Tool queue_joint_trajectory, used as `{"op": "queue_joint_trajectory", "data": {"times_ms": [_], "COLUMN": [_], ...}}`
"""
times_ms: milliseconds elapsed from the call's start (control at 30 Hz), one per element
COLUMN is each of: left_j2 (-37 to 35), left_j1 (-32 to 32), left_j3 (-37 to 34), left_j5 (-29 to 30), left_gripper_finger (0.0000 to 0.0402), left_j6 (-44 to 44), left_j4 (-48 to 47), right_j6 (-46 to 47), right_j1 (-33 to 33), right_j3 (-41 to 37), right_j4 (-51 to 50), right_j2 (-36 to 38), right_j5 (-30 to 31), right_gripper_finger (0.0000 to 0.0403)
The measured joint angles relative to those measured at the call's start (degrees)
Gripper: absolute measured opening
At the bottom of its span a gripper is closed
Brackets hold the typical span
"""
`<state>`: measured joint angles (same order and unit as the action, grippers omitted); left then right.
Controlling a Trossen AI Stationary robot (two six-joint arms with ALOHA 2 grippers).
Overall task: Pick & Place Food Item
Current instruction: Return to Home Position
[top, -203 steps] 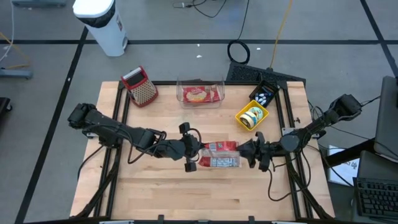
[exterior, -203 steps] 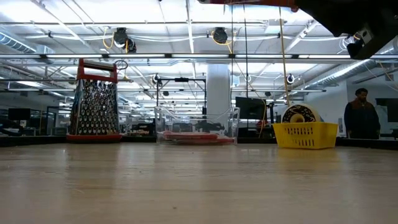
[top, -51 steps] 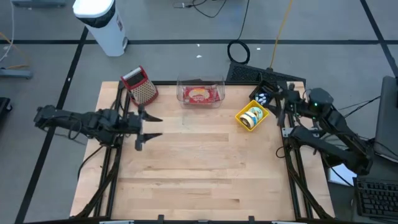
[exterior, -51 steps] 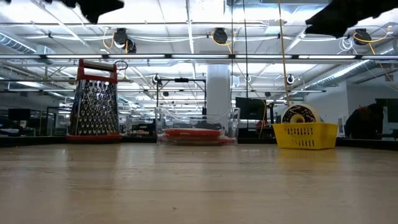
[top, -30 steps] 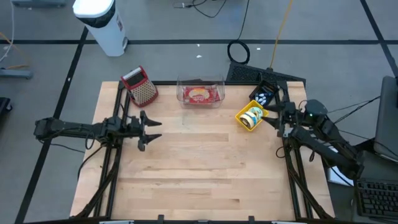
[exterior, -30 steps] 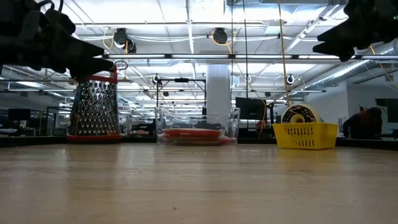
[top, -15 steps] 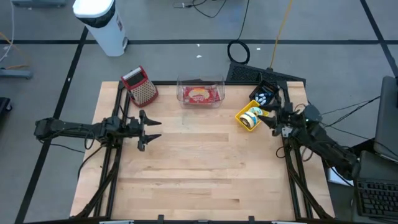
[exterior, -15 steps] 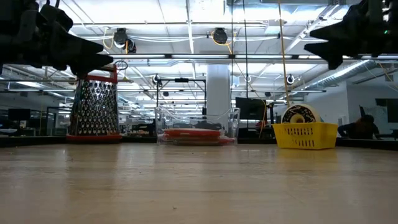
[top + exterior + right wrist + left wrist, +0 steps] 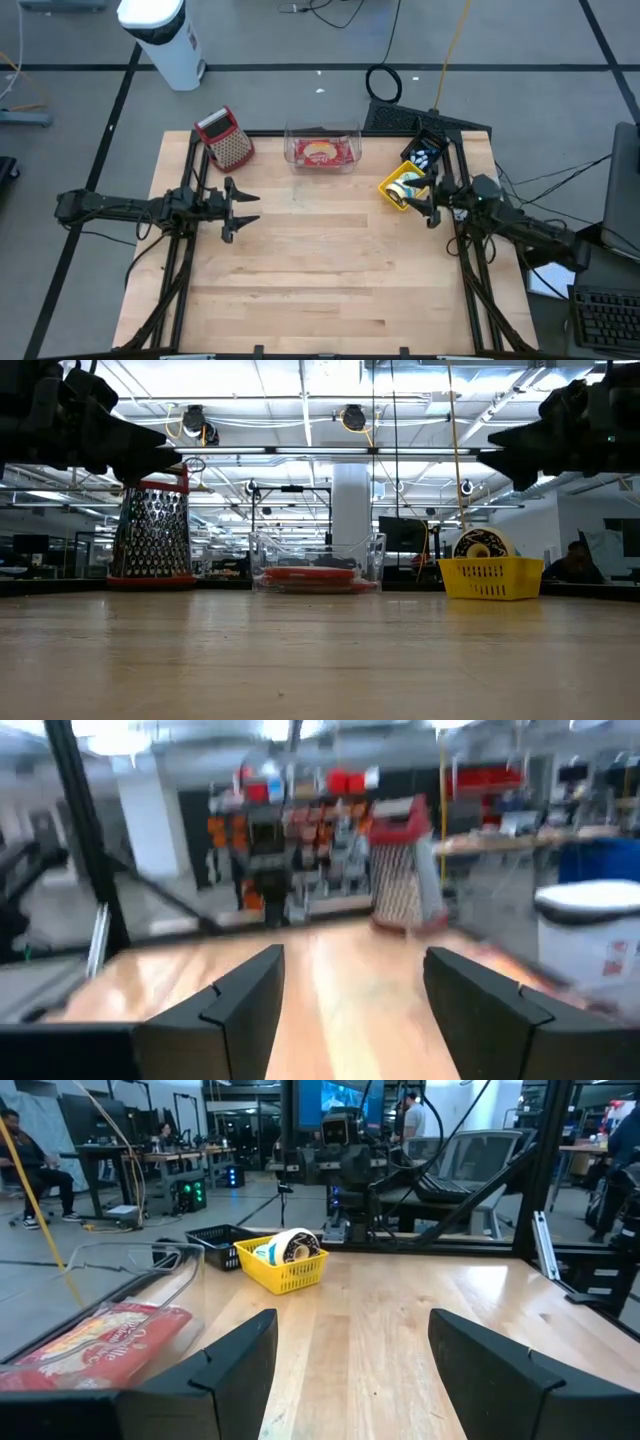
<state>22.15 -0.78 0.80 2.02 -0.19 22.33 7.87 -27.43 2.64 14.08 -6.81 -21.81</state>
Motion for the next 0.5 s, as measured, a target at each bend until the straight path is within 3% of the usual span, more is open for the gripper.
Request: {"op": "queue_joint_trajectory", "data": {"times_ms": [233,500], "left_j2": [0.02,0.02], "left_j1": [0.00,0.00], "left_j3": [0.00,0.00], "left_j5": [0.00,0.02], "left_gripper_finger": [0.0257,0.0257], "left_j6": [-0.09,-0.09], "left_j4": [0.04,0.19], "right_j6": [-7.05,-8.83], "right_j1": [8.42,11.18], "right_j3": [-0.08,-1.76], "right_j4": [-1.93,-4.95], "right_j2": [0.05,6.68], "right_j5": [13.91,27.75], "right_gripper_finger": [0.0229,0.0227]}}
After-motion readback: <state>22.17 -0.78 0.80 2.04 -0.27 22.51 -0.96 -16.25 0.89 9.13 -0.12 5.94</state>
